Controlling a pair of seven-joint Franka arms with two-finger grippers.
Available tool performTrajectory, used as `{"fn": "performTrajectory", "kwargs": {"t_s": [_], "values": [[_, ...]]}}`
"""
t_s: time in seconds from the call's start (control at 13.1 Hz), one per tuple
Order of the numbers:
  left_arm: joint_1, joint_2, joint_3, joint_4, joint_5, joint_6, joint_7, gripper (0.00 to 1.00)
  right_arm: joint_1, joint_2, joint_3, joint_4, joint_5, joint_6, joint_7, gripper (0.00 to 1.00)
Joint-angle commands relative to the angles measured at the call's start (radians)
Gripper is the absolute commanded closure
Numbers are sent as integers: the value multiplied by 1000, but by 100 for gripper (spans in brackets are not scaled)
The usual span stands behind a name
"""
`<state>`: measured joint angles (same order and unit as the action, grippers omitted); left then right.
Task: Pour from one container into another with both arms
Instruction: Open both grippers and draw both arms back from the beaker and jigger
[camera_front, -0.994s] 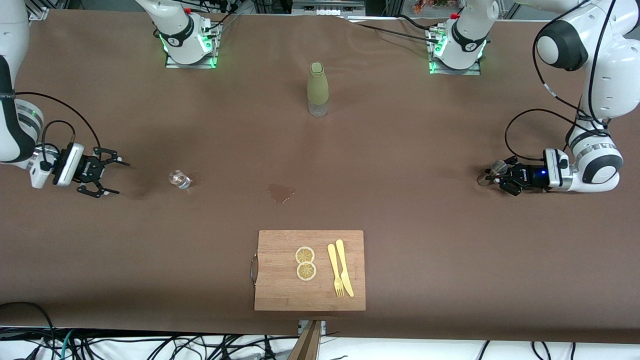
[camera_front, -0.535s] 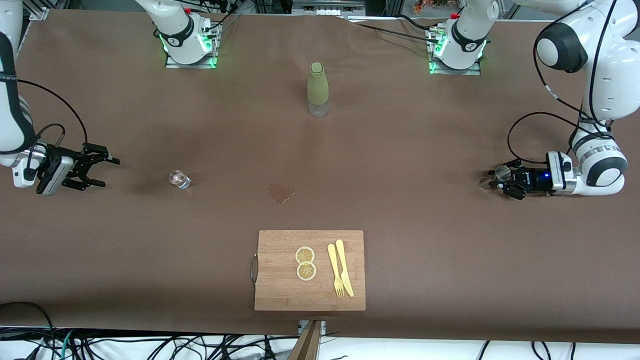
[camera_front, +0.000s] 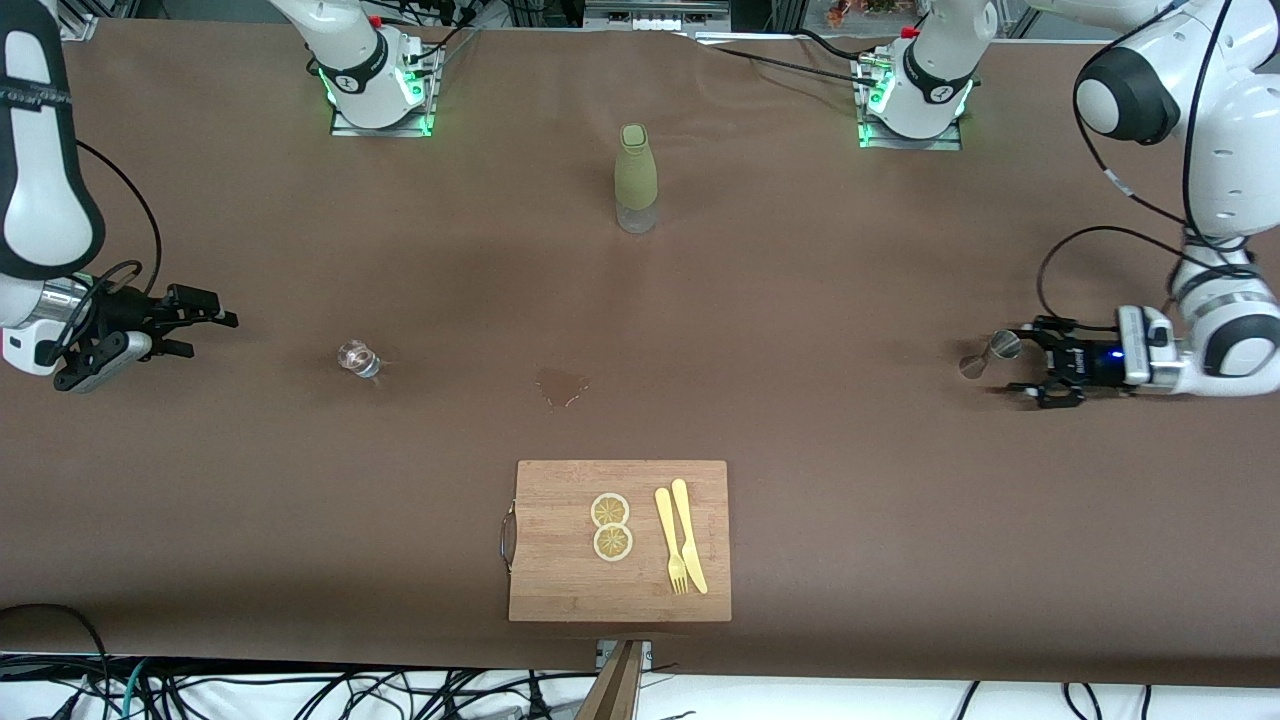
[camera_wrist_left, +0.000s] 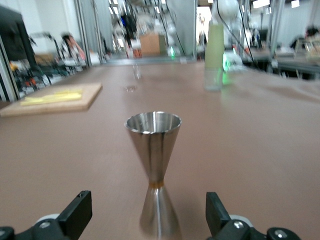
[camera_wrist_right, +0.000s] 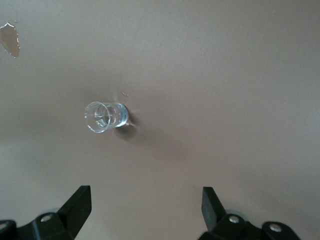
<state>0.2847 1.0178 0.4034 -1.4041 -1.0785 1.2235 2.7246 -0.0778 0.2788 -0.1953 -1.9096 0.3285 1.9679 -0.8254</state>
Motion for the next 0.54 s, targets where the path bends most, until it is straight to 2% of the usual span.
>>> {"fn": "performTrajectory", "kwargs": {"t_s": [0.0,0.15,0.31,0.46], "values": [[2,-33,44,117,135,-16,-68,0,47,-82,2,-20,-138,-39,208,2],[-5,-114,48,117,221,-16,-198,0,87,-134,16,7,-238,-105,331,1],[-10,-188,48,120,270,-16,-387,0,110,-186,17,17,-279,-162,498,1],[-34,-240,43,117,316,-15,-547,0,110,-223,72,23,-330,-193,726,1]]}}
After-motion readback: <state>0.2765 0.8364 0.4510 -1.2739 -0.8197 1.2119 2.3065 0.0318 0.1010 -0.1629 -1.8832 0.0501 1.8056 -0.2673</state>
